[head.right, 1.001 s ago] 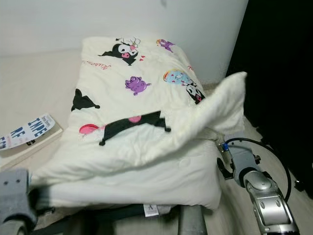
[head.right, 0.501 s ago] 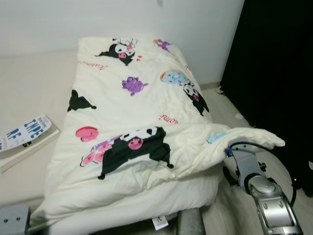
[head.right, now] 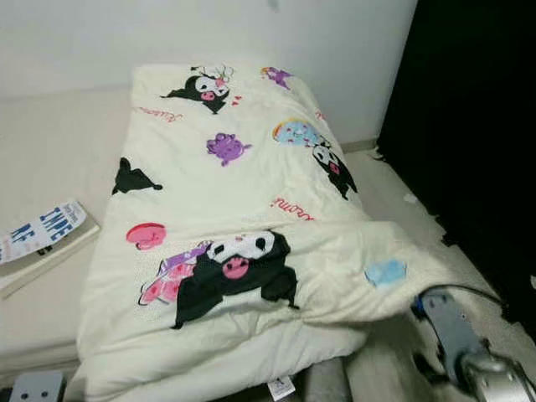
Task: Clean up the room
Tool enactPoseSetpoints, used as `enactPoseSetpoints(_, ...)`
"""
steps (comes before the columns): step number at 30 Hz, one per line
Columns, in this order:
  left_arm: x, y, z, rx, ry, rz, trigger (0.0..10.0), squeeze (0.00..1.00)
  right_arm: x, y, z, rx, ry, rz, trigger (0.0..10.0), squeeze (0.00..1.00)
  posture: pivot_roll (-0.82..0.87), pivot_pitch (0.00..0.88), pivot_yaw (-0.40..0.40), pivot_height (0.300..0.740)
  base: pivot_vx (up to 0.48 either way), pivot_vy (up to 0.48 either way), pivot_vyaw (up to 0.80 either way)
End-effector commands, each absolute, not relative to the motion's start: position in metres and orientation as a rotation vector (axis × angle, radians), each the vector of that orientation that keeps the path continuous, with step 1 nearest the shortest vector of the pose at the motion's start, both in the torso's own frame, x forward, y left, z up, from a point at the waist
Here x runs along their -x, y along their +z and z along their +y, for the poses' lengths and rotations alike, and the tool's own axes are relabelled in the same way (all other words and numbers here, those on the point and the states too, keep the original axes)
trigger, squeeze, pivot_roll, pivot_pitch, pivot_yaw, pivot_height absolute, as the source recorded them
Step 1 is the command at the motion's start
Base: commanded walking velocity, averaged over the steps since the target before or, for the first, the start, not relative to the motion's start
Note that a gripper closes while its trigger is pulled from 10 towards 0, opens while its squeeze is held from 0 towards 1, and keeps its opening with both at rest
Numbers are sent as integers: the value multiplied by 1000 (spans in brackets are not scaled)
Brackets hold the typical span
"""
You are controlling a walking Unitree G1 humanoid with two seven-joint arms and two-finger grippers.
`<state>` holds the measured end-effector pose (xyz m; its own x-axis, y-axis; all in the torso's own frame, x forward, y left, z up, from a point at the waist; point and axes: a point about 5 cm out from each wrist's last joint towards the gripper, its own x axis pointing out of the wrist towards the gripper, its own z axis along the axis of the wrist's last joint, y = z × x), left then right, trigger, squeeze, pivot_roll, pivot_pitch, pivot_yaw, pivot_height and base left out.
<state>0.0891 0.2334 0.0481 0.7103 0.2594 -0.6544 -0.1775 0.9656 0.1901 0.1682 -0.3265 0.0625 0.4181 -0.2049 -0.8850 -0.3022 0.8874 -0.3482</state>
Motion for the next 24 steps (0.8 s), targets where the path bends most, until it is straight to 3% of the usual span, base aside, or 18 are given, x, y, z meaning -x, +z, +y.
enactPoseSetpoints(1, -71, 35, 254, -232, 274, 860, 10000, 0, -146, 66, -339, 581, 79, 1280, 10000, 0, 12, 137, 6, 517, 0, 0, 0)
enactPoseSetpoints(5, -97, 49, 264, -321, 262, 745, 10000, 0, -139, 81, -360, 661, -51, 1304, 10000, 0, 5, 135, 9, 517, 0, 0, 0)
enactPoseSetpoints(8, -150, 92, 281, -437, 283, 509, 10000, 0, -147, 122, -394, 800, -317, 1214, 10000, 0, -3, 135, 14, 517, 0, 0, 0)
enactPoseSetpoints(11, -189, 136, 277, -557, 242, 340, 10000, 0, -158, 155, -413, 900, -473, 1110, 10000, 0, -15, 137, 15, 517, 0, 0, 0)
enactPoseSetpoints(15, -202, 157, 271, -656, 201, 245, 10000, 0, -172, 181, -417, 987, -558, 974, 10000, 0, -15, 137, 15, 517, 0, 0, 0)
enactPoseSetpoints(17, -208, 164, 267, -704, 164, 229, 10000, 0, -191, 196, -408, 987, -565, 814, 10000, 0, -21, 138, 14, 517, 0, 0, 0)
enactPoseSetpoints(20, -209, 162, 250, -777, 18, 270, 10000, 0, -240, 211, -362, 793, -433, 382, 10000, 0, -11, 139, 11, 517, 0, 0, 0)
enactPoseSetpoints(23, -196, 137, 241, -755, -82, 411, 10000, 0, -262, 216, -330, 617, -304, 182, 10000, 0, -4, 138, 12, 517, 0, 0, 0)
enactPoseSetpoints(24, -196, 137, 241, -755, -82, 411, 10000, 0, -262, 216, -330, 617, -304, 182, 10000, 0, -4, 138, 12, 517, 0, 0, 0)
